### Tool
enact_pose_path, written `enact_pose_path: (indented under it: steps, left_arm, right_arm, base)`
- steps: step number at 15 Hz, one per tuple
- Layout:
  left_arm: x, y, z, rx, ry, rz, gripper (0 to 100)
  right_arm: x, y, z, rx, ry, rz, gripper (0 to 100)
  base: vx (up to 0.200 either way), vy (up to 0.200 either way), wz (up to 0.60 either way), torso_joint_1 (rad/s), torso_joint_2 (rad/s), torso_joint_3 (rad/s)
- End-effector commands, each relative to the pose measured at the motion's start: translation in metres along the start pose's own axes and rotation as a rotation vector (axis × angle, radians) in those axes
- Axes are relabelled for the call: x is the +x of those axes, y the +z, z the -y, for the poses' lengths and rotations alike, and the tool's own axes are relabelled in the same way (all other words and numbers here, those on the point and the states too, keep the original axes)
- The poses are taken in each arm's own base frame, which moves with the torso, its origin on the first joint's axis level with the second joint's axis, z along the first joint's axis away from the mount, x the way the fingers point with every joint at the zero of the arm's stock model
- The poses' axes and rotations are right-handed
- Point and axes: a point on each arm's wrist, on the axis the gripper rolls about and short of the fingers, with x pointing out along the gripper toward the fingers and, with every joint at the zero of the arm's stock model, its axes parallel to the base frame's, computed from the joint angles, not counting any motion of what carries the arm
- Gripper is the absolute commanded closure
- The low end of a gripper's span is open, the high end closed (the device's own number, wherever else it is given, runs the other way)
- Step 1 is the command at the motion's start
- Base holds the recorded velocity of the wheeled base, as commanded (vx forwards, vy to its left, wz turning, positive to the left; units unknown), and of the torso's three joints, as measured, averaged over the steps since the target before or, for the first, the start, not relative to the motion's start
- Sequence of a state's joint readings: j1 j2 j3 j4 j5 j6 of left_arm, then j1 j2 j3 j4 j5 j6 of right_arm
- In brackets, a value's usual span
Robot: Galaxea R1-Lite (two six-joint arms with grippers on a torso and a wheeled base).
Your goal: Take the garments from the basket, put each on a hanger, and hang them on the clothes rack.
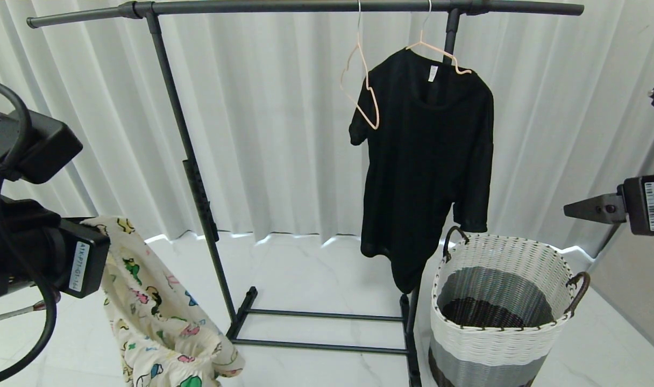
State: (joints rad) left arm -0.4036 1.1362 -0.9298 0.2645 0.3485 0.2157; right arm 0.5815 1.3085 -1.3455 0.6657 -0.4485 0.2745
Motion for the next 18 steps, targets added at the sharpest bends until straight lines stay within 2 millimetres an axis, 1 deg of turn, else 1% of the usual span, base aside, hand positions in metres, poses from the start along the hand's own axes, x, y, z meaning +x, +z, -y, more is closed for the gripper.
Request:
enact_pose_path:
  steps: [1, 3, 6, 18]
  left_arm:
    - [0.0004, -0.0045, -0.0009, -0.002, 0.008, -0.013, 100]
    - [0.0005, -0.0056, -0.0006, -0.001, 0.008, -0.016, 100]
    - [0.0002, -0.0059, -0.0006, 0.001, 0.008, -0.016, 100]
    - [0.0002, -0.0059, -0.0006, 0.001, 0.008, -0.016, 100]
  right_arm:
    - [0.0, -0.0007, 0.0002, -0.001, 0.0, -0.002, 0]
    - [0.0, -0.0007, 0.0002, -0.001, 0.0, -0.002, 0]
    - [-0.0005, -0.0007, 0.0005, 0.0, -0.001, 0.0, 0]
    - [-0.0005, 0.0029, -0.0005, 0.011, 0.009, 0.032, 0]
  base:
    - [0.0, 0.0, 0.0, 0.0, 0.0, 0.0]
    - [0.0, 0.0, 0.0, 0.039, -0.15, -0.102]
    - [0.0, 0.0, 0.0, 0.067, -0.24, -0.271]
    - [0.0, 0.0, 0.0, 0.187, -0.49, -0.289]
